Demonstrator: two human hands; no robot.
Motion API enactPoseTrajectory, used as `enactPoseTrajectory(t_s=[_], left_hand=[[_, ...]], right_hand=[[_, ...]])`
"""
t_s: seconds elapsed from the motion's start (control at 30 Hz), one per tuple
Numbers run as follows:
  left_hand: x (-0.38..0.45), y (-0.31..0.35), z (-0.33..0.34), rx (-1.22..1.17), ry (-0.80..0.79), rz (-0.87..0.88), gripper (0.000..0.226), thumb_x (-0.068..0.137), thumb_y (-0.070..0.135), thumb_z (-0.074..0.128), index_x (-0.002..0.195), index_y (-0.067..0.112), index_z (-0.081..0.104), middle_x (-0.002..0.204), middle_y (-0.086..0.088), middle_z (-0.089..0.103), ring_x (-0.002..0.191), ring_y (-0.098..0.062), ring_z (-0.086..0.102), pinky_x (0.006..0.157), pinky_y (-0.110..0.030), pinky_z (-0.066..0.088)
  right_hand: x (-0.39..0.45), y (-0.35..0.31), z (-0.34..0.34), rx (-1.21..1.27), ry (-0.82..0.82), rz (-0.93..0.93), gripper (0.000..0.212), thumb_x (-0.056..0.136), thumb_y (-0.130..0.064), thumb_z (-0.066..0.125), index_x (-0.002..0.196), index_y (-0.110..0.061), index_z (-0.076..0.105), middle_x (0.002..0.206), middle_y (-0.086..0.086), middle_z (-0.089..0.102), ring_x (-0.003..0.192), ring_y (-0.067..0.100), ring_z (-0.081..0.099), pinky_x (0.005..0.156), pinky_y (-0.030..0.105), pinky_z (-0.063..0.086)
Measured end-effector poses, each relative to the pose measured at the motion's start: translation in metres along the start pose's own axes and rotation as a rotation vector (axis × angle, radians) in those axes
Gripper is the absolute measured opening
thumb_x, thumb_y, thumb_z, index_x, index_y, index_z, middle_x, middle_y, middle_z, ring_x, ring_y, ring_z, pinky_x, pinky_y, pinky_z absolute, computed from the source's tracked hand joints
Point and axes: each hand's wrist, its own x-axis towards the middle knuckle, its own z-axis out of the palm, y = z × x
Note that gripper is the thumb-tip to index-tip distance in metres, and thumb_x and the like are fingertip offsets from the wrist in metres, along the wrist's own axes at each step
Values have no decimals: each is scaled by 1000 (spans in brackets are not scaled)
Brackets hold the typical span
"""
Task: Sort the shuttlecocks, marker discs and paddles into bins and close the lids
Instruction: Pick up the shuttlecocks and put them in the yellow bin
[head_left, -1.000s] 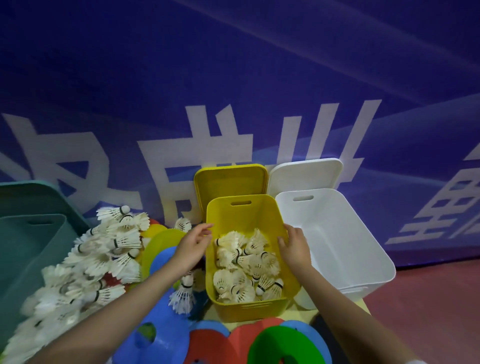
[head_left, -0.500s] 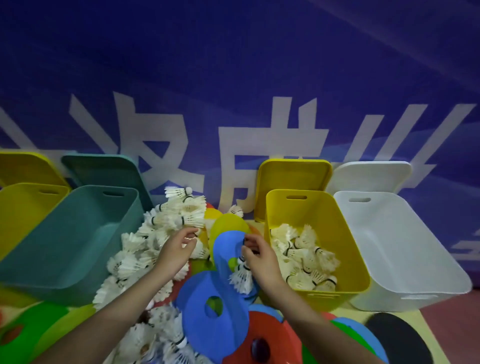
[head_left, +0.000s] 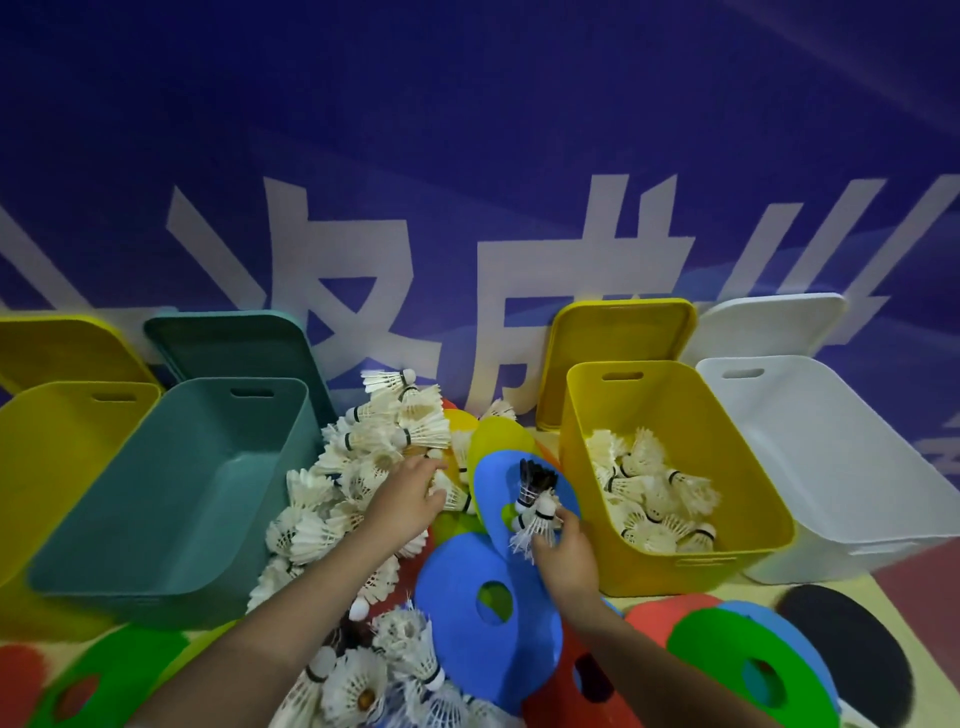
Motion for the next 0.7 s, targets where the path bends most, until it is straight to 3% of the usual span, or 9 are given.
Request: enactPoseTrajectory(t_s=[0.13,0.27,0.43,0.6,0.7], left_hand=[[19,2,5,195,-142,174,45,92,26,51,136,21,46,136,0,45,131,-18,34,97,-34,41],[31,1,15,426,-303,268,51,88,32,55,136,19,44,133,-5,46,126,-22,39,93,-37,43],[43,-18,20,647,-363,318,56,86,42,57,136,20,43,136,-3,44,127,-24,37,105,-38,29],[45,-18,13,588,-272,342,52,88,42,55,136,27,44,128,-2,48,121,-23,41,99,-35,32],[38,-19,6,344,-187,283,52,88,45,56,136,28,46,124,2,51,120,-19,44,93,-33,38]], right_hand=[[3,-12,-6,-37,-12,49,51,94,-32,56,137,-14,37,114,12,61,92,30,61,68,39,48],[4,-18,-9,-101,2,-33,50,94,-34,56,139,-20,39,126,10,49,106,30,56,72,33,44],[13,-19,2,-258,33,-155,43,90,-34,59,130,-21,49,128,5,43,119,24,43,94,32,39],[22,-22,11,-329,10,-70,62,88,-43,58,139,-16,35,138,6,38,126,26,40,102,37,39],[27,-21,11,-420,-40,-61,63,91,-42,57,141,-15,31,142,10,34,125,30,42,99,39,42]])
